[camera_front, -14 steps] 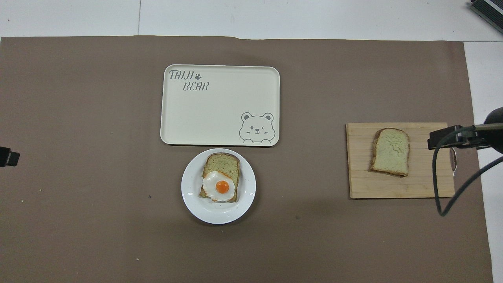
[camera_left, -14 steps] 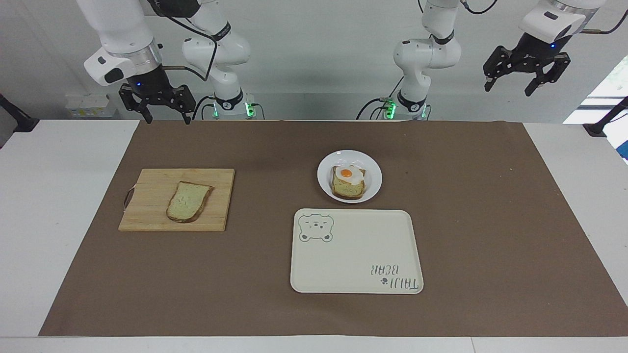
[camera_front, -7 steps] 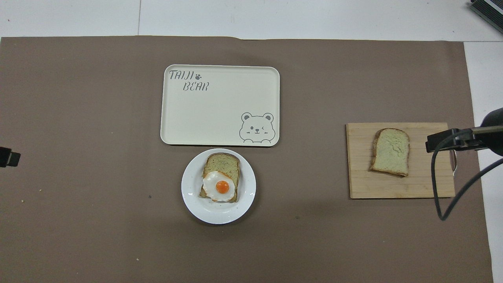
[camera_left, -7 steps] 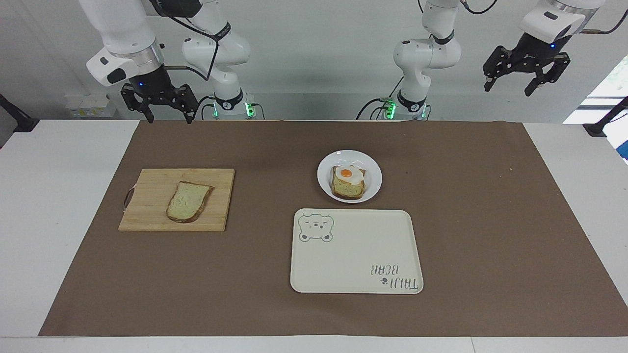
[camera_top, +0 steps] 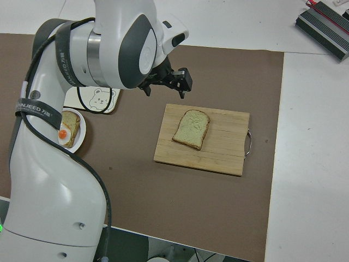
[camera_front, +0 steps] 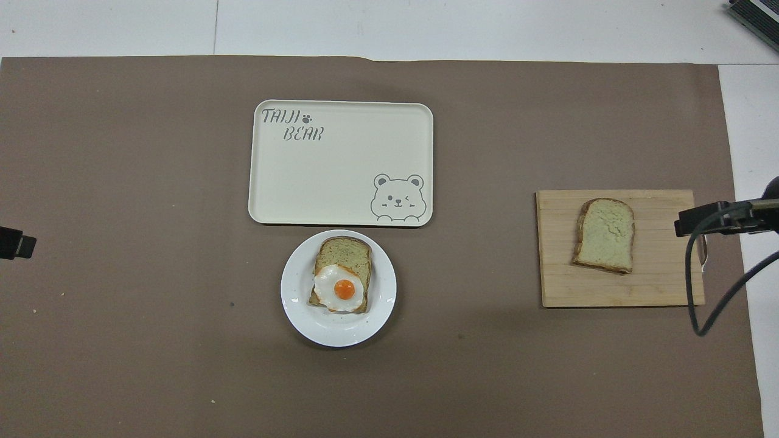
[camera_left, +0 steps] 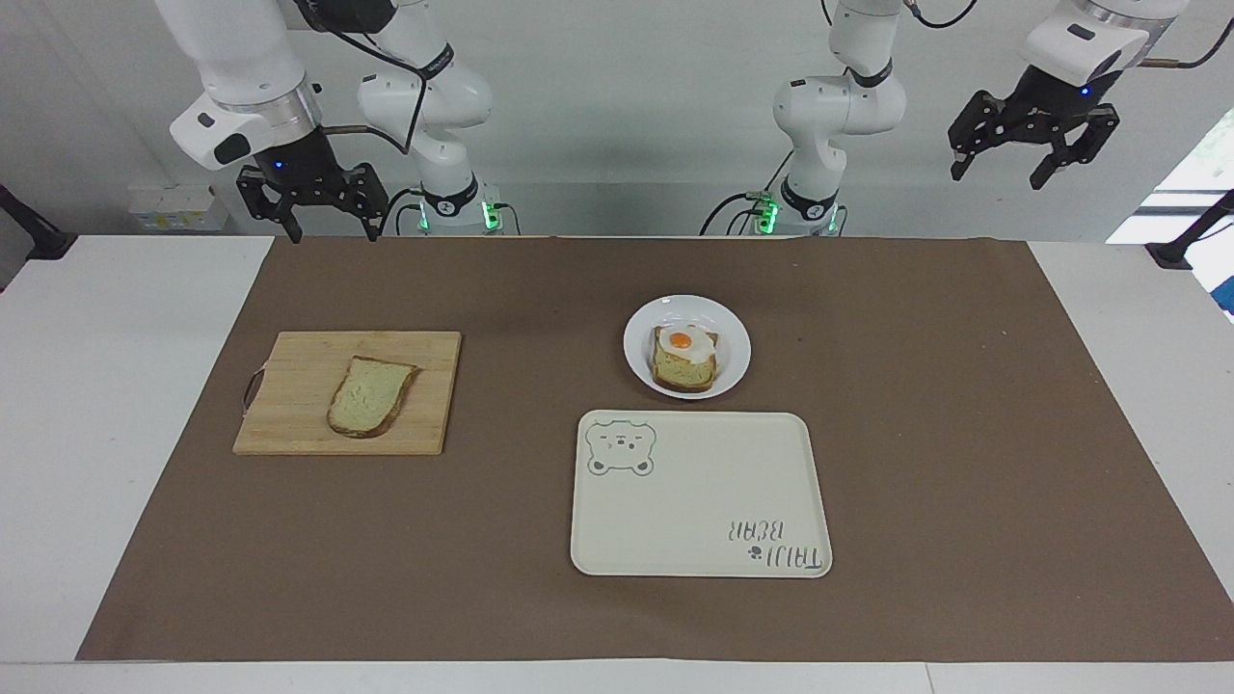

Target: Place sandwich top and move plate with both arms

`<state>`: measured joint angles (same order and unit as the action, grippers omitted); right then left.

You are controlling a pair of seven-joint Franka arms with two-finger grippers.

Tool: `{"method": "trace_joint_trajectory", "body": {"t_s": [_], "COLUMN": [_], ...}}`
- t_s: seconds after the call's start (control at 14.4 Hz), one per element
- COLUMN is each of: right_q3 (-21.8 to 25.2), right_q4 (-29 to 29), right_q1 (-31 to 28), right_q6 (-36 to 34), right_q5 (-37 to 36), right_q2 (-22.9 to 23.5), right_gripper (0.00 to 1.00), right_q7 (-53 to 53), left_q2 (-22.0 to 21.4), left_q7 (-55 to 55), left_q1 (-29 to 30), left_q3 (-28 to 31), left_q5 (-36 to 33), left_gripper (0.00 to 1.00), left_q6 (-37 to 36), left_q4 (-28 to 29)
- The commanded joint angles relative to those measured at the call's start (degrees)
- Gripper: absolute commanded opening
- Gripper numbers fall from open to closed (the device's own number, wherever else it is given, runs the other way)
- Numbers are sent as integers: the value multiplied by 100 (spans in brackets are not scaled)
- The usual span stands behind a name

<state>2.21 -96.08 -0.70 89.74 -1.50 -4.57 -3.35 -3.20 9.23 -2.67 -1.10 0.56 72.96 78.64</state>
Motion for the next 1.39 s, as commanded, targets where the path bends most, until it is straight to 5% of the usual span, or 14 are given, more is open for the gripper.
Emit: {"method": "trace_joint_trajectory", "body": {"t_s": [0.0,0.42,0.7,1.32], "right_q3": [-36,-36,-36,-45], "right_q4": [-542,-1387,-1633,-2231], "right_q1": [-474,-887,-1388,-1135], "right_q6": [438,1370,1861,3321], "right_q5": [71,203,615,1073], "right_q2": [-158,-1,526,1212], "right_gripper": [100,100,100,100], "right_q7": [-490,-711,-1342,-1476], "left_q2": [-146,-146,-146,-146], "left_q7": [-79,-79,-79,-79], "left_q1": [-41,-41,-41,-41], "left_q3": [22,22,22,5], "left_q5": [58,75,84,93], "left_gripper": [100,100,100,100], "left_q6": [69,86,87,69], "left_q4": [178,178,178,178]}}
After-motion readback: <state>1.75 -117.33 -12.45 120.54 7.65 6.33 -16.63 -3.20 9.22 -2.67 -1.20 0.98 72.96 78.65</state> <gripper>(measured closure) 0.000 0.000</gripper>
